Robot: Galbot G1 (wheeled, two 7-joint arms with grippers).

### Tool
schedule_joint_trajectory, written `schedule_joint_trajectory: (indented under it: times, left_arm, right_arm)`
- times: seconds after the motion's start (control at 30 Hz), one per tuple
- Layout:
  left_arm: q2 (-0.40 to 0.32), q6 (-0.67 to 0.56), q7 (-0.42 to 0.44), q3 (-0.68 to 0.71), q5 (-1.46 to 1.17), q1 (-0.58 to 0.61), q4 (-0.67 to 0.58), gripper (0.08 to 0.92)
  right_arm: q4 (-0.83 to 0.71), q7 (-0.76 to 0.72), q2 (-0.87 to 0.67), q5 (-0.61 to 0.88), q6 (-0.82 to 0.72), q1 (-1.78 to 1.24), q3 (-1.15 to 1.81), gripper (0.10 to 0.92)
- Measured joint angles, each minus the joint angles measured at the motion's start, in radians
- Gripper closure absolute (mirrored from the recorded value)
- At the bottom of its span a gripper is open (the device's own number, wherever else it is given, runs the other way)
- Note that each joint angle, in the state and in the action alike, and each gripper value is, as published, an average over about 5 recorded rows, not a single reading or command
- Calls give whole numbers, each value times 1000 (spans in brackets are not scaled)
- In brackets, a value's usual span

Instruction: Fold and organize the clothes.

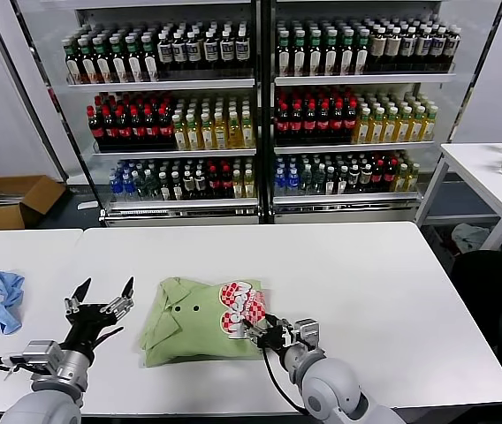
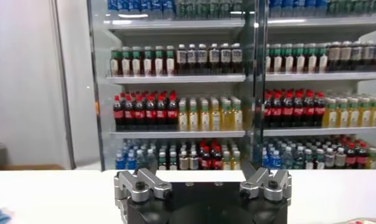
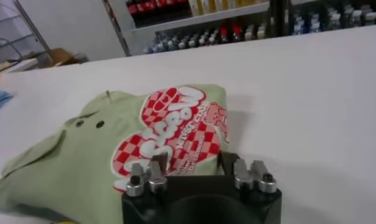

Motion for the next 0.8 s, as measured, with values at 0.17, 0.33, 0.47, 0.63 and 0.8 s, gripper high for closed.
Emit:
schedule_joint_trajectory:
  times: [0.17, 0.33, 0.47, 0.63, 0.8]
  left_arm:
    - [-1, 4, 3, -6, -7, 3, -7, 177]
    - [6, 0, 12, -4, -7, -6, -5, 177]
    - [11, -17, 23, 1, 0, -16, 9, 177]
    - [6, -54, 40, 12, 16, -31, 36, 177]
    - [-2, -128, 61, 31, 49, -46, 79, 177]
  right_arm:
    - [-17, 1, 13, -2, 13, 0, -5, 604]
    - [-13, -7, 12, -17, 19, -2, 3, 752]
    - [25, -20, -9, -23, 14, 0, 32, 864]
    - [81, -38, -68, -24, 3, -9, 101, 920]
    - [106, -59, -131, -43, -2, -32, 173, 919]
